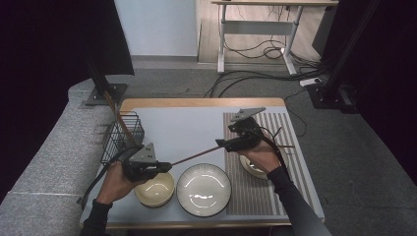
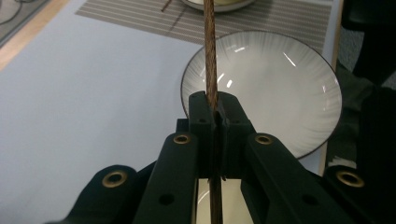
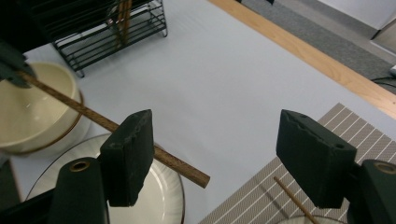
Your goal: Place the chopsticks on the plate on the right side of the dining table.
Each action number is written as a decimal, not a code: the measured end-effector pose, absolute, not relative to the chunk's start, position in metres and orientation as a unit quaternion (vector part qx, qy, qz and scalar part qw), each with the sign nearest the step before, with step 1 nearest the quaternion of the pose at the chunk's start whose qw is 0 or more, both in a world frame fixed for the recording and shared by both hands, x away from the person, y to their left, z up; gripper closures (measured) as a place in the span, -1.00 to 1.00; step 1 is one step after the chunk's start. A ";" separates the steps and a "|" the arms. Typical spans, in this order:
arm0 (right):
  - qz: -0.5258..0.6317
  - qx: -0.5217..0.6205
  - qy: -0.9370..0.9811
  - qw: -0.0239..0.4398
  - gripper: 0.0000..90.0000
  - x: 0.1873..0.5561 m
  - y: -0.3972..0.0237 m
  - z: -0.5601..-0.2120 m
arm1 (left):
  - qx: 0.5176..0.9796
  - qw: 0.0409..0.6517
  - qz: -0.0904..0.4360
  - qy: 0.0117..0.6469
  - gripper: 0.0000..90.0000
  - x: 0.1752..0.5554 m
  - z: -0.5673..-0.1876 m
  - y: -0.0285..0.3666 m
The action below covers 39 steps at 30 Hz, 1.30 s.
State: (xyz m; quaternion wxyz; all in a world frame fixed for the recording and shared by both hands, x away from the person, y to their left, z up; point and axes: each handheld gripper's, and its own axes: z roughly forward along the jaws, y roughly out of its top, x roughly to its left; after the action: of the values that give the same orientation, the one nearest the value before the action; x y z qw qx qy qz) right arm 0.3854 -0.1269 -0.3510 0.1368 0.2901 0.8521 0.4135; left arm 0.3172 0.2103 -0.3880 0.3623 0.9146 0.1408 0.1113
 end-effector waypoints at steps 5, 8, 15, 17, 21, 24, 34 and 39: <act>0.392 0.256 0.876 0.117 -0.27 0.371 -0.130 -0.349 | 0.919 0.363 0.094 0.122 0.91 0.315 -0.389 0.209; 0.377 0.236 0.889 0.109 -0.18 0.363 -0.131 -0.350 | 0.921 0.364 0.082 0.109 0.91 0.314 -0.390 0.208; 0.339 0.187 0.919 0.076 0.03 0.352 -0.126 -0.358 | 0.925 0.365 0.062 0.088 0.91 0.310 -0.391 0.207; 0.329 0.173 0.925 0.071 0.09 0.350 -0.123 -0.360 | 0.925 0.365 0.057 0.083 0.91 0.309 -0.391 0.207; 0.312 0.144 0.937 0.062 0.19 0.345 -0.116 -0.365 | 0.926 0.367 0.052 0.075 0.91 0.308 -0.391 0.207; 0.305 0.127 0.942 0.055 0.28 0.342 -0.111 -0.367 | 0.926 0.367 0.049 0.069 0.91 0.308 -0.391 0.207; 0.291 0.103 0.950 0.047 0.62 0.337 -0.106 -0.370 | 0.926 0.369 0.053 0.063 0.90 0.307 -0.392 0.206; 0.290 0.098 0.951 0.051 0.67 0.335 -0.106 -0.370 | 0.925 0.368 0.075 0.063 0.86 0.307 -0.393 0.206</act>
State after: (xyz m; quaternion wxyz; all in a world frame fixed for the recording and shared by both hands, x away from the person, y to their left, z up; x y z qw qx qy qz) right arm 0.3347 -0.1061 -0.3702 0.0513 0.0983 0.9506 0.2898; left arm 0.3068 0.2057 -0.3930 0.3677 0.9248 0.0632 0.0747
